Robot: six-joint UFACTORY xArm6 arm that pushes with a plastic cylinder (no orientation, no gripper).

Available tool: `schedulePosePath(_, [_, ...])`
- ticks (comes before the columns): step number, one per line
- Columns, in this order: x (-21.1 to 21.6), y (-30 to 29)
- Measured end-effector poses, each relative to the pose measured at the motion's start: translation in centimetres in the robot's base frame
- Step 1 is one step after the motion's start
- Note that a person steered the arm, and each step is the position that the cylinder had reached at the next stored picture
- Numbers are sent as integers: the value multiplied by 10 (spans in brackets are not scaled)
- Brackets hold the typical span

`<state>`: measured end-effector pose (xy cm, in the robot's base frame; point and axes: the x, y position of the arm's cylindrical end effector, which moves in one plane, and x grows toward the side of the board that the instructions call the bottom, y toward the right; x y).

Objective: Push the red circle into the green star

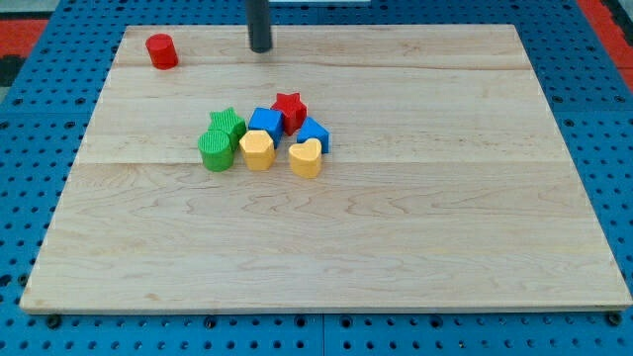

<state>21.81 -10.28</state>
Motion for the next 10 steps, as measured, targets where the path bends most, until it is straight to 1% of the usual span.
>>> schedulePosePath(1, [-26, -57])
schedulePosePath(3, [-10, -133])
schedulePosePath(4, [-1, -135])
schedulePosePath(5, [34, -83])
schedulePosePath(6, [61, -57])
schedulePosePath(7, [58, -108])
schedulePosePath(8, [72, -124])
schedulePosePath(9, [97, -78])
schedulePosePath(10, [110, -41])
